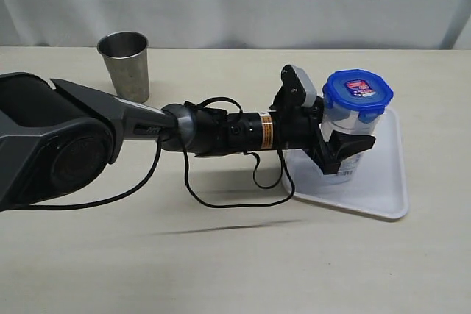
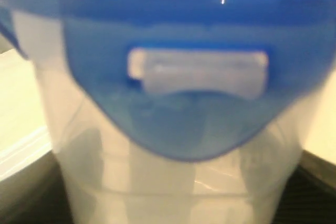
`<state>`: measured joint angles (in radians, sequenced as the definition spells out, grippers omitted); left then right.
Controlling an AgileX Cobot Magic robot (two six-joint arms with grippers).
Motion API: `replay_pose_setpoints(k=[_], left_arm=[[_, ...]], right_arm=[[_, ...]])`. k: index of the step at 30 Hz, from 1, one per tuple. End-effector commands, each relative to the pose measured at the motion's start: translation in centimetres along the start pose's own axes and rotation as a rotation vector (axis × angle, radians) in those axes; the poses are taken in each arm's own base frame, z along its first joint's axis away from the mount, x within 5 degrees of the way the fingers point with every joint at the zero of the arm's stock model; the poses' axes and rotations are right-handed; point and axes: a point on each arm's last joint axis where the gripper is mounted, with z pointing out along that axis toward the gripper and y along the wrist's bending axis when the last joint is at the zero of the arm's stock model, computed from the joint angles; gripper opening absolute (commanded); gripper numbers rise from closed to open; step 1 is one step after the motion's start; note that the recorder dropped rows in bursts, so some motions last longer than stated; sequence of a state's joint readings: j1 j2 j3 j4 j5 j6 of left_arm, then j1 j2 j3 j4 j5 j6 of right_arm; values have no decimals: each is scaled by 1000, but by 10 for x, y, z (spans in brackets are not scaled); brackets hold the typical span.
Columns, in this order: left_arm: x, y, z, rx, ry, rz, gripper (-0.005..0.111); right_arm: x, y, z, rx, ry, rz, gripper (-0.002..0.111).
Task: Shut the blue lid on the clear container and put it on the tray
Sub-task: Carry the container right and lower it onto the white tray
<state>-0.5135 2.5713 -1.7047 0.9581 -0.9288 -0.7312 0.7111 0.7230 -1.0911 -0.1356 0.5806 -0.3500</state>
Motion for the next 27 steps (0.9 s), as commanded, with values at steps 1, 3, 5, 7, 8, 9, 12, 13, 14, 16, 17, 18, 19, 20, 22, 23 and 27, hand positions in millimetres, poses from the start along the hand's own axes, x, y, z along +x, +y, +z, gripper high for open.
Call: replay_pose_setpoints(k=[1, 3, 5, 7, 8, 9, 12, 13, 14, 16, 17, 18, 19, 20, 22, 23, 27], left_arm=[[-2, -1, 1, 7, 20, 19, 0], [-2, -1, 1, 7, 20, 19, 0], [-3, -1, 1, 13, 11, 18, 0], [-3, -2, 1, 15, 9, 18, 0], [-3, -2, 1, 15, 9, 18, 0], [-3, -2, 1, 15, 9, 18, 0], [-3, -2, 1, 14, 10, -13, 5], [-3, -2, 1, 14, 10, -13, 10], [-3, -2, 1, 16, 8, -13, 17], [-4, -3, 1, 25, -2, -13, 34], [-4, -3, 1, 26, -4, -15, 45], [-4, -3, 1, 24, -5, -16, 57], [-4, -2, 1, 20, -7, -19, 66], [-4, -1, 1, 11, -2, -21, 73], [-3, 0, 1, 0, 9, -36, 79], [-3, 0, 1, -1, 11, -43, 81], [-3, -1, 1, 5, 7, -39, 81]], right_arm=[[-1, -1, -1, 11, -16, -2, 18], [-1, -1, -1, 11, -16, -2, 18], [-1, -1, -1, 11, -16, -2, 18], [-1, -1, -1, 11, -16, -2, 18], [-1, -1, -1, 11, -16, -2, 18], [-1, -1, -1, 11, -16, -2, 18], [-1, -1, -1, 11, -16, -2, 18], [-1, -1, -1, 11, -16, -2, 18], [-1, -1, -1, 11, -16, -2, 18], [-1, -1, -1, 11, -16, -2, 18], [-1, -1, -1, 11, -16, -2, 18], [-1, -1, -1, 11, -16, -2, 18], [-1, -1, -1, 11, -16, -2, 18], [-1, -1, -1, 11, -16, -2, 18], [-1, -1, -1, 11, -16, -2, 18], [-1, -1, -1, 11, -16, -2, 18], [-1, -1, -1, 11, -16, -2, 18]])
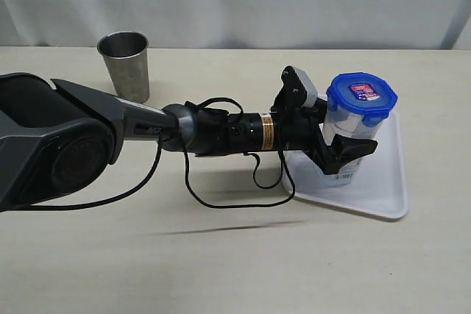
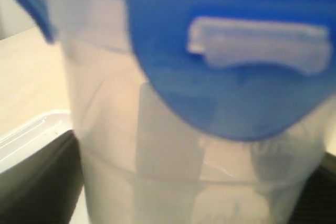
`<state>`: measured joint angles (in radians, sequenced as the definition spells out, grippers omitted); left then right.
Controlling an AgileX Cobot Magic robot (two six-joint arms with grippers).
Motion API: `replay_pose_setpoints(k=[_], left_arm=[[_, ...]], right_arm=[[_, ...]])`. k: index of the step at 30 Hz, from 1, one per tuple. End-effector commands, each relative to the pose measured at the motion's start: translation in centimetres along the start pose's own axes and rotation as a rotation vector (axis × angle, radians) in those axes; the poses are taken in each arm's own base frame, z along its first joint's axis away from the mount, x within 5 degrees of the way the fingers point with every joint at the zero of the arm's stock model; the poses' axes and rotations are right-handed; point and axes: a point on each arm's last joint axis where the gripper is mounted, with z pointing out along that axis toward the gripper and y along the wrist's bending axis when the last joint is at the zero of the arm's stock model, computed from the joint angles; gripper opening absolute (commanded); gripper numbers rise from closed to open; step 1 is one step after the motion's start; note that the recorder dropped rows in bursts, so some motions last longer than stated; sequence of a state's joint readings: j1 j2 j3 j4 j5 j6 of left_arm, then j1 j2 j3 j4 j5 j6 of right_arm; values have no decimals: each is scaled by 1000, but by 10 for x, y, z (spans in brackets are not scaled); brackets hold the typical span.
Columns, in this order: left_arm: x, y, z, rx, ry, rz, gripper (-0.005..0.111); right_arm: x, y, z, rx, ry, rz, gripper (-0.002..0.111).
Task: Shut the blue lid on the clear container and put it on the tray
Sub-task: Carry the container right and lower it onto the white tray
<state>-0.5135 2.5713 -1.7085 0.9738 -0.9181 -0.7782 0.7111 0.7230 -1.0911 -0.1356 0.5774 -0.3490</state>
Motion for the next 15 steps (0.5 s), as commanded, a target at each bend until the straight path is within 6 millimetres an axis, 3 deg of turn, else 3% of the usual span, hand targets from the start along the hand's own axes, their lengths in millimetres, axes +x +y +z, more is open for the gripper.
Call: replay_pose_setpoints(k=[1, 7, 12, 15], left_arm=[[-4, -1, 1, 4, -7, -4, 81], [-8, -4, -1, 50, -49, 3, 82], [-6, -2, -1, 28, -25, 4, 105], [-6, -2, -1, 33, -20, 9, 105]], right_arm=[[-1, -1, -1, 10, -13, -3, 18], [-1, -1, -1, 10, -13, -3, 18], [0, -1, -1, 10, -11, -3, 18], [0, -1, -1, 10, -11, -3, 18]])
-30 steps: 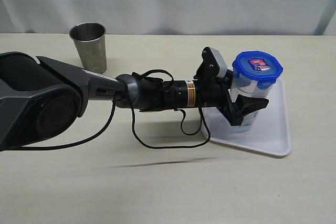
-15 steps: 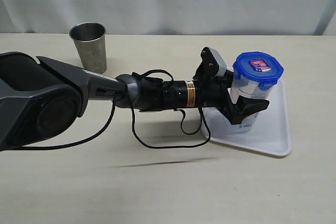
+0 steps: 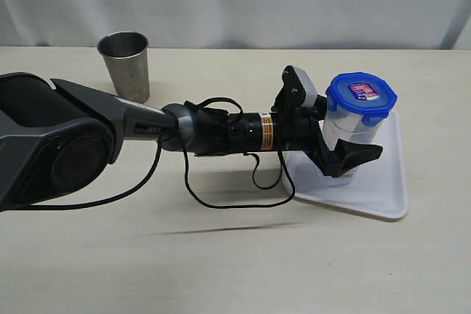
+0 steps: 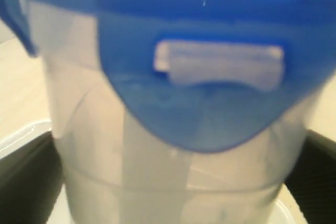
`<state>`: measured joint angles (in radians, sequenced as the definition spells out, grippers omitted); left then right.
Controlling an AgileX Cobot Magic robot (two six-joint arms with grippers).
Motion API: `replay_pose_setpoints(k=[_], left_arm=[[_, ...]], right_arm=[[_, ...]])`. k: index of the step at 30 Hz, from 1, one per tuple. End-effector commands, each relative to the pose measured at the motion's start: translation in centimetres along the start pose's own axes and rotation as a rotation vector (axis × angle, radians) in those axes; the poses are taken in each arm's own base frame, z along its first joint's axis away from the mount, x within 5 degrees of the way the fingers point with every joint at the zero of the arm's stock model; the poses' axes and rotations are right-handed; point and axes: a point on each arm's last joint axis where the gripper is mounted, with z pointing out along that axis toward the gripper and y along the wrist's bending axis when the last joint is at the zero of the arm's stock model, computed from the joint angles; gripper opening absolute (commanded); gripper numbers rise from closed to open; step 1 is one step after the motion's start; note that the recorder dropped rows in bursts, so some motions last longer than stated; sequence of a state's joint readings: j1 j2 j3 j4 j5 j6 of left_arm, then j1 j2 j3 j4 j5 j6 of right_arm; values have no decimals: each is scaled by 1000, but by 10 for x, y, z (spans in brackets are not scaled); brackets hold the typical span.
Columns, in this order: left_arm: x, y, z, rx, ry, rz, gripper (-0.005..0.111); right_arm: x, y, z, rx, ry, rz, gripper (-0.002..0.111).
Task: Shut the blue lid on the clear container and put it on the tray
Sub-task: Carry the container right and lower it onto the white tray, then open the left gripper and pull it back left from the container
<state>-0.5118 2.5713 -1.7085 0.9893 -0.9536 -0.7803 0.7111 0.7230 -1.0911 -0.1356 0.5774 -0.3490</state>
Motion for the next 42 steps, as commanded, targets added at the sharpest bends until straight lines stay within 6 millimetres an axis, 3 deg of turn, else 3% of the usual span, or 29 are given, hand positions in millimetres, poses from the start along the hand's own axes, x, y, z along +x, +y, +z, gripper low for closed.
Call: replay_pose_setpoints(k=[1, 19, 25, 30, 32, 36, 42], left_arm=[[-3, -1, 0, 15, 11, 17, 105], [1, 14, -23, 87, 66, 20, 105], [-1, 24, -48, 206, 52, -1, 105], [4, 46, -83, 238, 116, -22, 105], [4, 57, -97, 220, 144, -44, 105], [-1, 58, -115, 276, 291, -10, 105], [-25, 56, -120, 268, 315, -33, 105]], right_arm=[[0, -1, -1, 10, -11, -3, 18], [0, 0, -1, 9, -9, -3, 18], [0, 0, -1, 9, -9, -3, 18], [0, 0, -1, 9, -9, -3, 18], [0, 0, -1, 9, -9, -3, 18], [0, 0, -1, 9, -9, -3, 18], [0, 0, -1, 9, -9, -3, 18]])
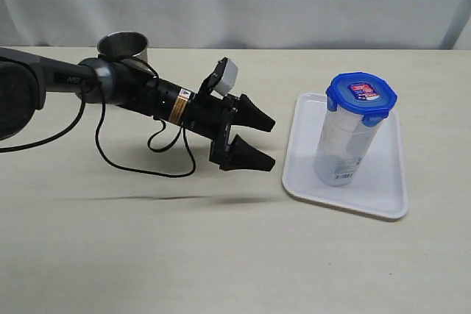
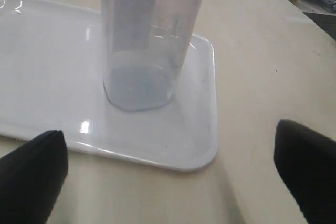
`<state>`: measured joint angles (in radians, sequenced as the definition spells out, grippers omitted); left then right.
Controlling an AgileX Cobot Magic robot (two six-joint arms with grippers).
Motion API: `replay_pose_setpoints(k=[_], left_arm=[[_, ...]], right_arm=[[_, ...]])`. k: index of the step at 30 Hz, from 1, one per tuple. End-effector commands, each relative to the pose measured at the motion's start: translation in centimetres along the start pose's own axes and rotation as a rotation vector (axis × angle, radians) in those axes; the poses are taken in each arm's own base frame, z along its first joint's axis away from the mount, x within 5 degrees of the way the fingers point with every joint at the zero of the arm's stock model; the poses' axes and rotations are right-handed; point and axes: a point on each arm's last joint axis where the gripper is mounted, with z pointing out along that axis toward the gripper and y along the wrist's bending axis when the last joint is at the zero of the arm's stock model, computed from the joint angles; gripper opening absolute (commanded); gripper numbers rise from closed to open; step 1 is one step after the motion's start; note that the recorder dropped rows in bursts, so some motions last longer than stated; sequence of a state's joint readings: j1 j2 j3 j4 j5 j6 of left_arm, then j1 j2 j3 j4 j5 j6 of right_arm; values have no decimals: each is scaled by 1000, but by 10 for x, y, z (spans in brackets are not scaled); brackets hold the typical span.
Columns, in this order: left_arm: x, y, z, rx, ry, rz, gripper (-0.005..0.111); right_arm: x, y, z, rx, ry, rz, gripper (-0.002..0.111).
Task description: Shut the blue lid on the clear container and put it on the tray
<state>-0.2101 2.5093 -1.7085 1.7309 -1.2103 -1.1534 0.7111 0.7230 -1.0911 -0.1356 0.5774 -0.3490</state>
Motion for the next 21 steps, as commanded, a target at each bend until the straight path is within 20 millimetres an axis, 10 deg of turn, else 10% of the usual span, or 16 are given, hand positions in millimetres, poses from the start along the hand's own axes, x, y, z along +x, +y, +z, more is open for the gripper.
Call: replay_pose_setpoints(k=[1, 21], left_arm=[[-26, -5, -13, -9, -10, -18, 105], [-170, -63, -86, -121, -121, 22, 105]], right_arm=[[0, 0, -1, 9, -9, -3, 18], [-2, -2, -11, 16, -40, 23, 16]])
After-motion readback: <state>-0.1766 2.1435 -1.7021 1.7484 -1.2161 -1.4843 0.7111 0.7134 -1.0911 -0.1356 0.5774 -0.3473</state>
